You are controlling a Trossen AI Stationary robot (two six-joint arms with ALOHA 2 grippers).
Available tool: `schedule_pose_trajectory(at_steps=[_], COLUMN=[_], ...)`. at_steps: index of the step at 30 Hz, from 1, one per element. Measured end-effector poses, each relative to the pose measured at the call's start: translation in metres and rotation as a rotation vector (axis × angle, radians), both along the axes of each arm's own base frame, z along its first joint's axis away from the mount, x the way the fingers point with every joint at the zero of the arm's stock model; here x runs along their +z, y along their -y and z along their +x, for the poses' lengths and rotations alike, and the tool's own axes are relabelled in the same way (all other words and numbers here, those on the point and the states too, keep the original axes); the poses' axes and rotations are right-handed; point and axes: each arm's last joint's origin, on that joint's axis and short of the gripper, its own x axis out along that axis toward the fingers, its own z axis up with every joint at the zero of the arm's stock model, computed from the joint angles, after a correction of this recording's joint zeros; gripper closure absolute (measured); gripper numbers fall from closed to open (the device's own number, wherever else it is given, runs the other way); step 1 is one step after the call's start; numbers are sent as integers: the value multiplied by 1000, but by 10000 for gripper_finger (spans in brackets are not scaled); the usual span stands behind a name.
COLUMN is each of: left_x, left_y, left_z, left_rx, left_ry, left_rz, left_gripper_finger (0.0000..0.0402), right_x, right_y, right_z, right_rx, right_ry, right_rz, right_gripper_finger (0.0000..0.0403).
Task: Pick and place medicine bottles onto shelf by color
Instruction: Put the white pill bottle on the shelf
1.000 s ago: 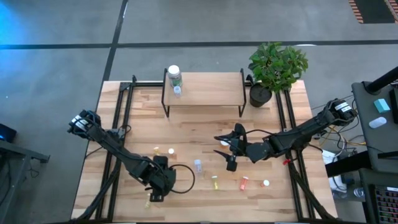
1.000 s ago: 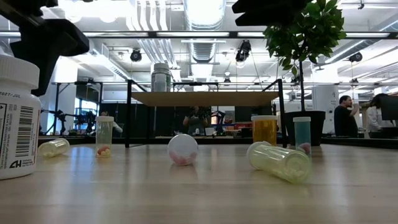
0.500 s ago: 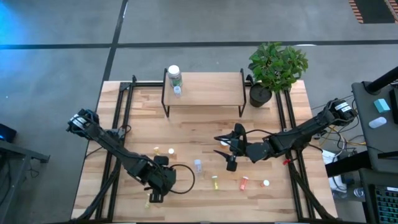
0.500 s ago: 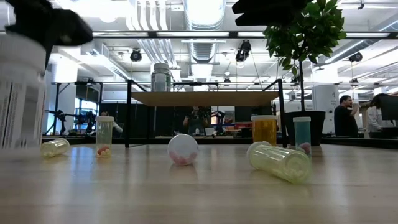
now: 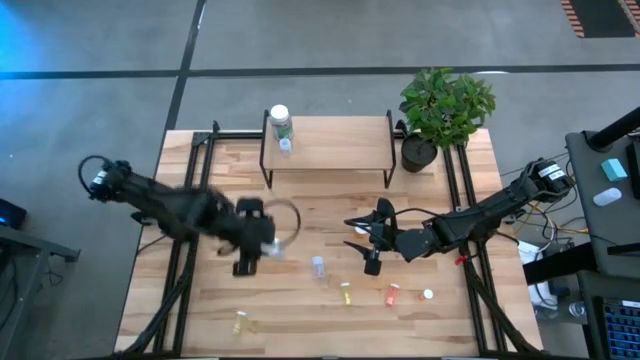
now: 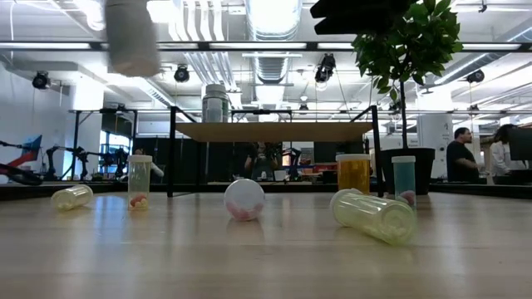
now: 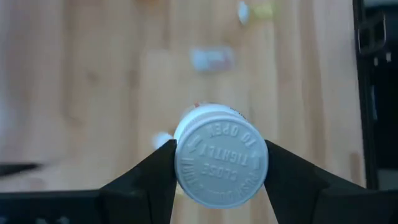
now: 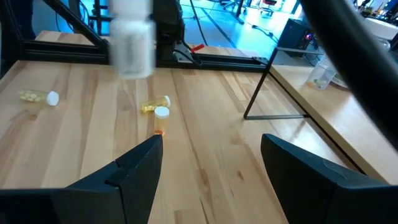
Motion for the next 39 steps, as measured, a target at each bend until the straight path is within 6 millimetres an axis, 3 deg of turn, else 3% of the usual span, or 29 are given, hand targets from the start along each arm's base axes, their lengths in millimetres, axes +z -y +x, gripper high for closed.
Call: schedule_pose_trajectory(at_steps=[13, 21, 26, 30, 35, 39], left_x=[56, 79, 77, 78, 78, 66], left_y=[-141, -214, -243, -255, -262, -267], left_z=[3, 27, 54, 76, 80, 88], left_rx=[57, 68, 54, 46, 81, 98], left_ry=[158, 127, 32, 48, 19, -21], left_rz=[226, 305, 290, 307, 364, 345], left_gripper_finger=[221, 221, 221, 221, 221, 221], right_x=[-3, -2, -2, -2, 0, 3], right_y=[4, 17, 19, 19, 19, 19], right_z=[1, 5, 6, 6, 6, 7], right_rx=[-12, -58, -62, -62, -51, -41], right_ry=[-5, -2, -4, -4, 5, 23], right_rz=[-5, -10, -15, -16, -43, -71], right_gripper_finger=[140, 140, 140, 140, 140, 140])
